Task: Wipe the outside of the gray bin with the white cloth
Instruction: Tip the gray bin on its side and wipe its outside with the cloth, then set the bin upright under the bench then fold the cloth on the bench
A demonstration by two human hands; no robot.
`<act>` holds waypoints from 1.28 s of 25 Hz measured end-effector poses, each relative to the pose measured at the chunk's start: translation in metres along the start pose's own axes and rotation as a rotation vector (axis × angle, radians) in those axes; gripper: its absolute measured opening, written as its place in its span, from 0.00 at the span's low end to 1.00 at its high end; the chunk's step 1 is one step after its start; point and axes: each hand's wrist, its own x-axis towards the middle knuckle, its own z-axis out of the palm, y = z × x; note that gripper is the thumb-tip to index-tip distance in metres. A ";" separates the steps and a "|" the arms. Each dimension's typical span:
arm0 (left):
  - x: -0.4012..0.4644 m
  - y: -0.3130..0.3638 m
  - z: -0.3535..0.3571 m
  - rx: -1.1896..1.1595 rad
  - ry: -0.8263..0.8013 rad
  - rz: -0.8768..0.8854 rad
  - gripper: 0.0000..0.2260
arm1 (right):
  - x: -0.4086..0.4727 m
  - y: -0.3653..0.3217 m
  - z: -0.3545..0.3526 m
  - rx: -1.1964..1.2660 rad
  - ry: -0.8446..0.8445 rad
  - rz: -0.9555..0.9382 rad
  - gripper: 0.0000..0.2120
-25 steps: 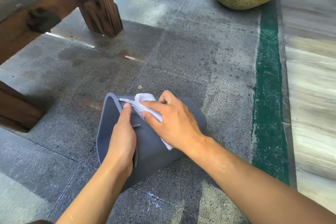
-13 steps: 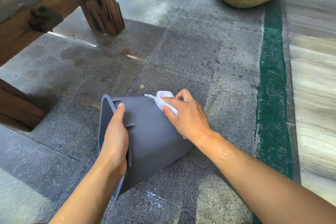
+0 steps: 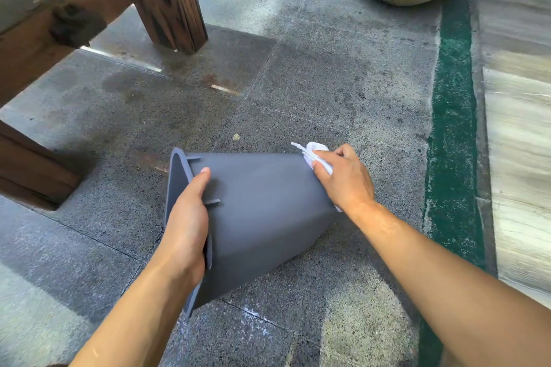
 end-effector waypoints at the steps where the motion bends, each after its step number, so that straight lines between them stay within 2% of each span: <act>1: 0.000 0.000 0.000 0.003 -0.001 0.003 0.16 | 0.000 0.005 0.001 -0.002 -0.001 0.015 0.15; 5: -0.003 -0.001 0.003 0.020 -0.002 -0.006 0.17 | 0.001 0.022 0.005 -0.050 0.008 0.103 0.15; 10: -0.006 -0.002 0.003 0.004 -0.023 0.000 0.16 | 0.001 0.042 -0.001 -0.009 -0.048 0.379 0.15; 12: -0.006 0.002 0.000 0.011 -0.023 0.026 0.17 | 0.000 0.029 -0.017 0.019 -0.080 0.330 0.17; 15: -0.009 0.007 0.000 0.069 -0.056 0.067 0.22 | -0.011 -0.007 -0.053 0.030 -0.230 0.054 0.19; 18: -0.016 0.010 0.008 0.079 -0.207 0.035 0.34 | -0.043 -0.056 -0.079 0.119 -0.373 -0.183 0.17; 19: -0.017 0.012 0.010 0.103 -0.252 0.041 0.38 | -0.054 -0.073 -0.083 0.151 -0.382 -0.226 0.19; 21: -0.017 0.013 0.014 0.141 -0.321 0.066 0.43 | -0.068 -0.100 -0.087 0.180 -0.377 -0.230 0.29; 23: -0.017 0.014 0.019 0.121 -0.485 0.022 0.44 | -0.074 -0.112 -0.087 0.094 -0.358 -0.207 0.37; 25: -0.015 0.014 0.021 0.181 -0.546 0.015 0.42 | -0.075 -0.113 -0.089 0.042 -0.322 -0.172 0.33; 26: -0.014 0.016 0.018 0.273 -0.505 0.061 0.40 | -0.072 -0.111 -0.090 0.035 -0.287 -0.149 0.27; 27: -0.012 0.020 0.013 0.407 -0.384 0.149 0.36 | -0.068 -0.106 -0.091 0.024 -0.250 -0.125 0.21; 28: -0.006 0.025 0.002 0.581 -0.193 0.262 0.32 | -0.063 -0.100 -0.091 0.011 -0.227 -0.097 0.17; 30: 0.009 0.034 -0.034 1.028 0.262 0.442 0.30 | -0.048 -0.081 -0.093 0.009 -0.228 -0.044 0.17; 31: 0.014 0.037 -0.055 1.177 0.411 0.388 0.31 | -0.041 -0.070 -0.093 0.016 -0.222 -0.024 0.18; 32: 0.017 0.037 -0.073 1.218 0.454 0.227 0.36 | -0.035 -0.059 -0.093 0.016 -0.201 -0.005 0.19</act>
